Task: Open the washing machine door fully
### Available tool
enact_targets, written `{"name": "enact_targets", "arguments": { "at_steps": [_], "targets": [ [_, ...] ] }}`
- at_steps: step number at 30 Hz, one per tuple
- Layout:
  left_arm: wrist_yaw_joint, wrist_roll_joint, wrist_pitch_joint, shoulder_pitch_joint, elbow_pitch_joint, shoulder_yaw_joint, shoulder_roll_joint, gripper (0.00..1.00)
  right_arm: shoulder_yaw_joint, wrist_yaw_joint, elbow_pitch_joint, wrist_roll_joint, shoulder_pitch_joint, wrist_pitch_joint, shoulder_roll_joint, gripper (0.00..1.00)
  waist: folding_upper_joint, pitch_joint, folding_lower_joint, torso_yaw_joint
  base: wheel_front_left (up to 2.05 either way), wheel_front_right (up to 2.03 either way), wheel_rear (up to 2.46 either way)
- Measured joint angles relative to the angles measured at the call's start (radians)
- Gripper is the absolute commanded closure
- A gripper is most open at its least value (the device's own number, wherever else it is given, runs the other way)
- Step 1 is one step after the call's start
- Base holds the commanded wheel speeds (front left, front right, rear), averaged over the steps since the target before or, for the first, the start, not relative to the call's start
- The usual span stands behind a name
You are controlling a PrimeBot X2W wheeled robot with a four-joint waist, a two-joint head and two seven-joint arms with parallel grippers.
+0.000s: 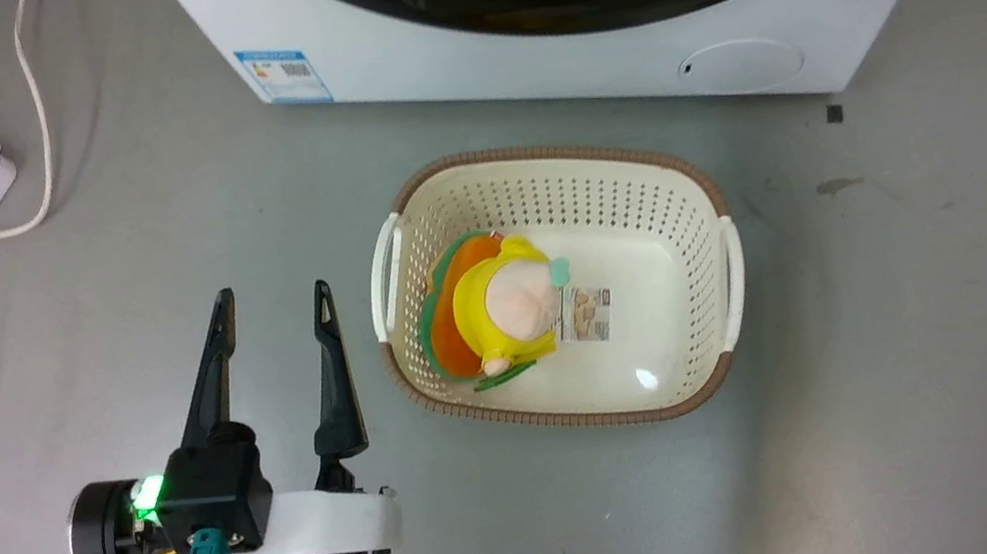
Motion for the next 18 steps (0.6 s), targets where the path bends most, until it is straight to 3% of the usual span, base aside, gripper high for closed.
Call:
{"name": "enact_targets", "arguments": {
  "at_steps": [18],
  "targets": [
    [0.018, -0.015, -0.037, -0.04, -0.003, -0.041, -0.001, 0.0, -0.141, 0.0, 0.365, 0.099, -0.36, 0.134, -0.107, 1.0, 0.0, 0.093, 0.0, 0.053, 0.0, 0.0, 0.0]
  ]
}}
